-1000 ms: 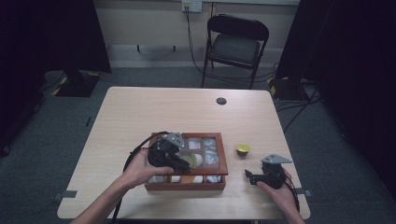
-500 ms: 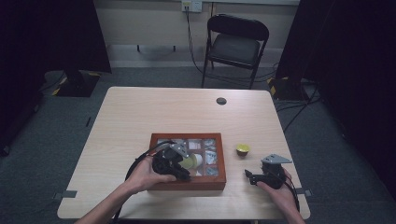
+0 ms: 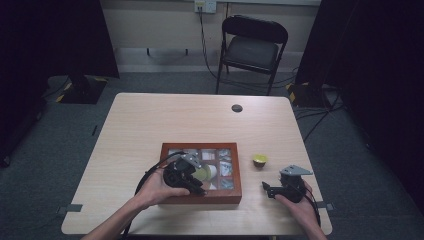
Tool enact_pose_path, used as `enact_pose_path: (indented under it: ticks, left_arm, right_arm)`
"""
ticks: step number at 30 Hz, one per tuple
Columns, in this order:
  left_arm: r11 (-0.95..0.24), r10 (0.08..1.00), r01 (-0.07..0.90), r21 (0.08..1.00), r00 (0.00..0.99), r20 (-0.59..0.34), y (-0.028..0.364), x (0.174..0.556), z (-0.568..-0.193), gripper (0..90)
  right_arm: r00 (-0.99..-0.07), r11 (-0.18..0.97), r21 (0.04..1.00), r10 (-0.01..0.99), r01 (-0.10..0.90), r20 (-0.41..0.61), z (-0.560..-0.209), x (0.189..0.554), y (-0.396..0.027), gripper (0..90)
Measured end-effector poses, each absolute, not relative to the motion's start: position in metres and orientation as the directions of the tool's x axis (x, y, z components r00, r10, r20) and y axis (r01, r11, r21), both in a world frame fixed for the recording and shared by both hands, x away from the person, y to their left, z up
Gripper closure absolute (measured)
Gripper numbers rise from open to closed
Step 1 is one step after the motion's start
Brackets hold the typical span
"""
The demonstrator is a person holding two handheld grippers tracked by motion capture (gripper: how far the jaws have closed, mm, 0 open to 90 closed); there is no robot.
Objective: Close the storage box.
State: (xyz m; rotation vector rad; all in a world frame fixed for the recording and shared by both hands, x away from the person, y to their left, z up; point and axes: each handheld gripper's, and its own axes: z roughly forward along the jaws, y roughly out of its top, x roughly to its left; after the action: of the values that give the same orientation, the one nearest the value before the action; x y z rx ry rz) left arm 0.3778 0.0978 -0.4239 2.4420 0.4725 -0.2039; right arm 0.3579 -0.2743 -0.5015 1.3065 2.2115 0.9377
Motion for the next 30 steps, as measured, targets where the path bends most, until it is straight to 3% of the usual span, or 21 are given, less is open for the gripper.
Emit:
enact_pose_path:
  ticks: [7, 9, 20, 25, 30]
  left_arm:
    - [-0.664, 0.341, 0.404, 0.629, 0.912, -0.226, 0.1, 0.376, -0.418, 39.3]
    - [-0.639, 0.36, 0.411, 0.651, 0.907, -0.219, 0.103, 0.376, -0.416, 35.2]
    - [-0.571, 0.384, 0.382, 0.727, 0.907, -0.175, 0.131, 0.369, -0.404, 26.6]
    - [-0.515, 0.408, 0.401, 0.757, 0.892, -0.194, 0.151, 0.371, -0.399, 20.6]
    - [-0.487, 0.458, 0.441, 0.754, 0.864, -0.209, 0.171, 0.371, -0.405, 20.6]
  right_arm:
    - [-0.483, 0.339, 0.721, 0.876, 0.605, -0.007, -0.501, 0.358, -0.274, 14.3]
    - [-0.482, 0.339, 0.721, 0.876, 0.605, -0.007, -0.501, 0.358, -0.274, 14.3]
    - [-0.484, 0.34, 0.721, 0.875, 0.604, -0.006, -0.502, 0.358, -0.275, 14.2]
    - [-0.485, 0.34, 0.721, 0.875, 0.604, -0.006, -0.502, 0.358, -0.275, 14.2]
    - [-0.485, 0.34, 0.721, 0.875, 0.604, -0.006, -0.502, 0.358, -0.275, 14.2]
